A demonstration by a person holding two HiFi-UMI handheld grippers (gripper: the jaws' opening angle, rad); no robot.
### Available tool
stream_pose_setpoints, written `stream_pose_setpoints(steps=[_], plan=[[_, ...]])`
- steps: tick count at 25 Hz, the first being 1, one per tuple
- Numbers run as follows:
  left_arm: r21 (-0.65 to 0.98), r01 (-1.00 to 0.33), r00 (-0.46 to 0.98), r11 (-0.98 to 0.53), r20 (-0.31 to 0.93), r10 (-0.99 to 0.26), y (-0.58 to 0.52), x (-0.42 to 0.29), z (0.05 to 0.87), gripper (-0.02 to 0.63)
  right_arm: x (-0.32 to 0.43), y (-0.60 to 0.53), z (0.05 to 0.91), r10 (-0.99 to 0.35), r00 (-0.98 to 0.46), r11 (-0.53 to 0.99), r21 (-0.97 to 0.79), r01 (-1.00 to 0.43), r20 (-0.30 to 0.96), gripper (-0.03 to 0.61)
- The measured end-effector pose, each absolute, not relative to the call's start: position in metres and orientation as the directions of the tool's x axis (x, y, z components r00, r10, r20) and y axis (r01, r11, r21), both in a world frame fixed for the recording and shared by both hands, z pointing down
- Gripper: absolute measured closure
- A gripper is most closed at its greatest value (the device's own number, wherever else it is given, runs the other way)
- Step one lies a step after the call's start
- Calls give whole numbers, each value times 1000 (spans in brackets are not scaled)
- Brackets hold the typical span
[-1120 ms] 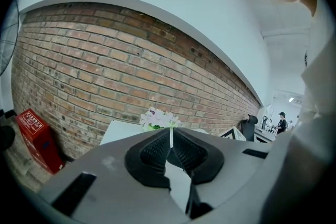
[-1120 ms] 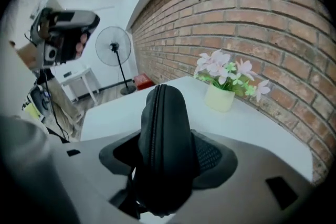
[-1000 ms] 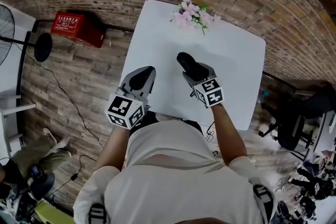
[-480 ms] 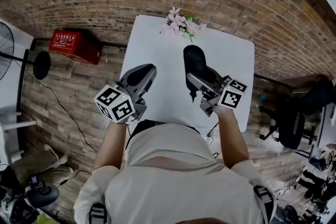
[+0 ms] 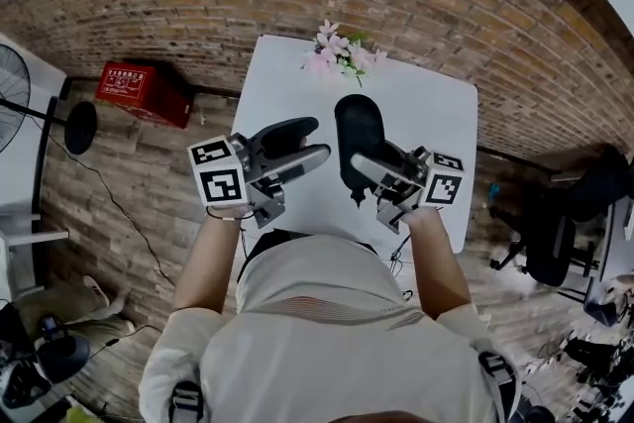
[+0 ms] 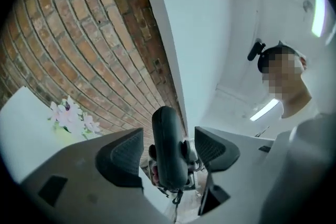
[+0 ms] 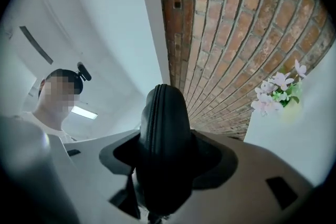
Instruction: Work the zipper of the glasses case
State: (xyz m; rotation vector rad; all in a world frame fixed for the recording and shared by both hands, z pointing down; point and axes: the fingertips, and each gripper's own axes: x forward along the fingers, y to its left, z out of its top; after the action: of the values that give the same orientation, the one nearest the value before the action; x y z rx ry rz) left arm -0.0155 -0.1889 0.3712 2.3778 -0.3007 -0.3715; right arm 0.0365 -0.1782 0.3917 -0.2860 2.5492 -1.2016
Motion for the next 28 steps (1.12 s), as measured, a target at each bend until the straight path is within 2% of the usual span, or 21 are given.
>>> stream_pose_setpoints(steps=[3, 14, 21, 28], plan=[[708, -48, 925, -705, -235, -299, -191, -8, 363, 316, 26, -169, 388, -262, -943, 626, -780, -5, -204, 255], [707, 27, 946, -707, -247, -210, -186, 15, 354, 284, 2, -148, 382, -135, -972, 635, -770, 65, -193, 255], [706, 32, 956, -707, -228, -184, -179, 24, 356, 281, -8, -138, 382, -80, -979, 632, -769, 95, -186, 255], [705, 9, 961, -709, -202, -189, -174, 27, 362, 282, -15, -134, 388, -82, -981, 621, -778, 88, -177, 253]])
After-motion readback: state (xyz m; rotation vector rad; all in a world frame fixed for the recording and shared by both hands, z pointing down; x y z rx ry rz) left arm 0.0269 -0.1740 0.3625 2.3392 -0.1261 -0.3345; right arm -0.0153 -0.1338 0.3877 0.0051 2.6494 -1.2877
